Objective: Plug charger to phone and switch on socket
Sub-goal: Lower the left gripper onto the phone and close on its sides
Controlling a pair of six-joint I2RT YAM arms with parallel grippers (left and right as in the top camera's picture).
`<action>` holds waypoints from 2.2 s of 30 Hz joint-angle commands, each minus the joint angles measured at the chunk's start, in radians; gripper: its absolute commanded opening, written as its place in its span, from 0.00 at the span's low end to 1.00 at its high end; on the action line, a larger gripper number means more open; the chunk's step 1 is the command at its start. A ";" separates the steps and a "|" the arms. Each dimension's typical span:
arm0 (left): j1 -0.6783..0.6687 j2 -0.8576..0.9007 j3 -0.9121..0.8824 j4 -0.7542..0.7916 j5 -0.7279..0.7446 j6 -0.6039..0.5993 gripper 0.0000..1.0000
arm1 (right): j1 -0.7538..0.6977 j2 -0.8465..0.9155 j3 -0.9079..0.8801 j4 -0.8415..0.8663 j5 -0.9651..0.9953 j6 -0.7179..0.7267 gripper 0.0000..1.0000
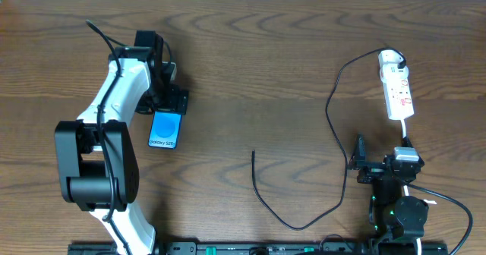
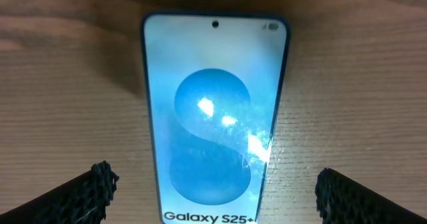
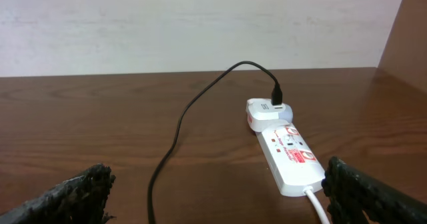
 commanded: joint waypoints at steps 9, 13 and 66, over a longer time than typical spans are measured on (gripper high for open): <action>0.000 0.017 -0.042 0.021 -0.001 0.002 0.98 | 0.007 -0.007 -0.002 -0.003 0.002 0.011 0.99; 0.000 0.017 -0.092 0.083 -0.002 0.002 0.98 | 0.007 -0.007 -0.002 -0.003 0.002 0.011 0.99; 0.000 0.017 -0.221 0.240 -0.002 0.002 0.98 | 0.007 -0.007 -0.002 -0.003 0.002 0.011 0.99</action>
